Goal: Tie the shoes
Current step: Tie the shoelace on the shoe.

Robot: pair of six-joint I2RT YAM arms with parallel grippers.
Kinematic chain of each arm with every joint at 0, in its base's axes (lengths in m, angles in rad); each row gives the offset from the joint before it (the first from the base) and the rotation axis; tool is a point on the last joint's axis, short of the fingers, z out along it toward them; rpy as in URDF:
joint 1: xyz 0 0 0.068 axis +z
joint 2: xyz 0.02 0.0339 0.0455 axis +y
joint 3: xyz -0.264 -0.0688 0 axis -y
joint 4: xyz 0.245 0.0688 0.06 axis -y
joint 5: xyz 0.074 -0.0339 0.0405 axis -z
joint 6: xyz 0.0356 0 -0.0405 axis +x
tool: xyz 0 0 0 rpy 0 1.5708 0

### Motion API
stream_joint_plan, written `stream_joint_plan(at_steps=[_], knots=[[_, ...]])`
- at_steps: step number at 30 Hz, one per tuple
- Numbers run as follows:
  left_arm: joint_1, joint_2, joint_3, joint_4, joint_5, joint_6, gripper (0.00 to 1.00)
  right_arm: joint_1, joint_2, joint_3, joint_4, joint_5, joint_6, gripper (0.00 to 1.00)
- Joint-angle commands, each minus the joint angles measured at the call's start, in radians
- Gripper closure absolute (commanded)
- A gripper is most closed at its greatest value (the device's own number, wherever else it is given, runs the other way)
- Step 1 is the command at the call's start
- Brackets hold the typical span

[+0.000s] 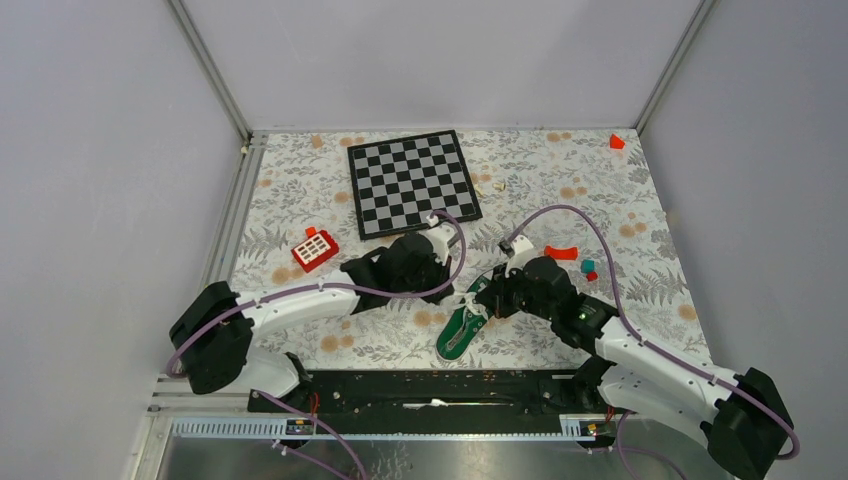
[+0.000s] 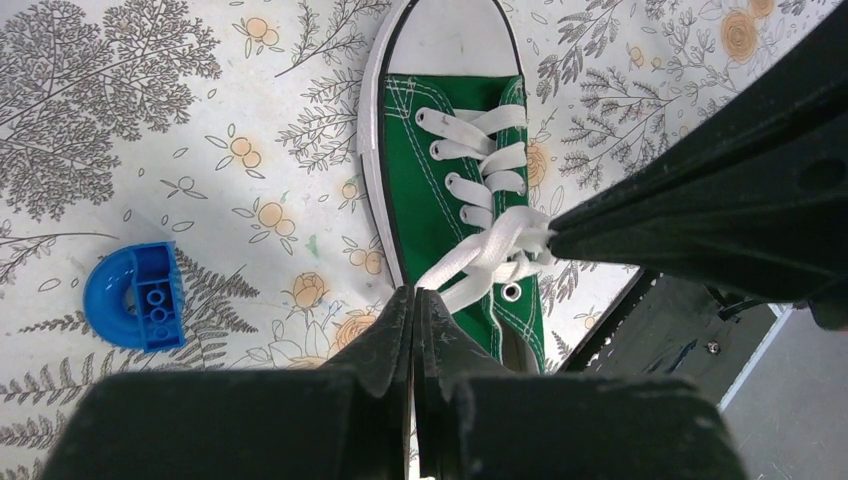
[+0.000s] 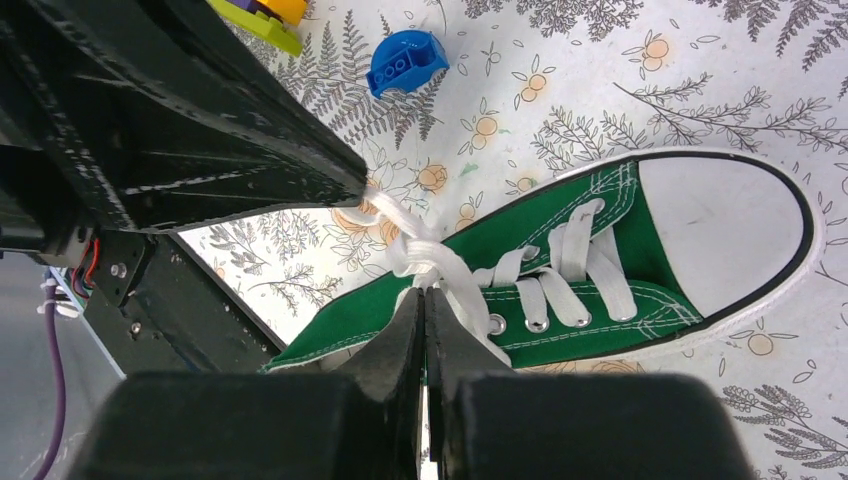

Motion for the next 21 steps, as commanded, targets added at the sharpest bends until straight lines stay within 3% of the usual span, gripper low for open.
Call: stream_joint_plan(at_steps=[1,21], knots=[[0.007,-0.075,-0.023,0.017,-0.030,0.002,1.00,0.009,-0.028,-0.025,0.051,0.059,0.035,1.00],[0.008,-0.131,-0.092,-0.003,-0.045,-0.026,1.00,0.009,-0.111,-0.113,0.044,0.182,0.094,1.00]])
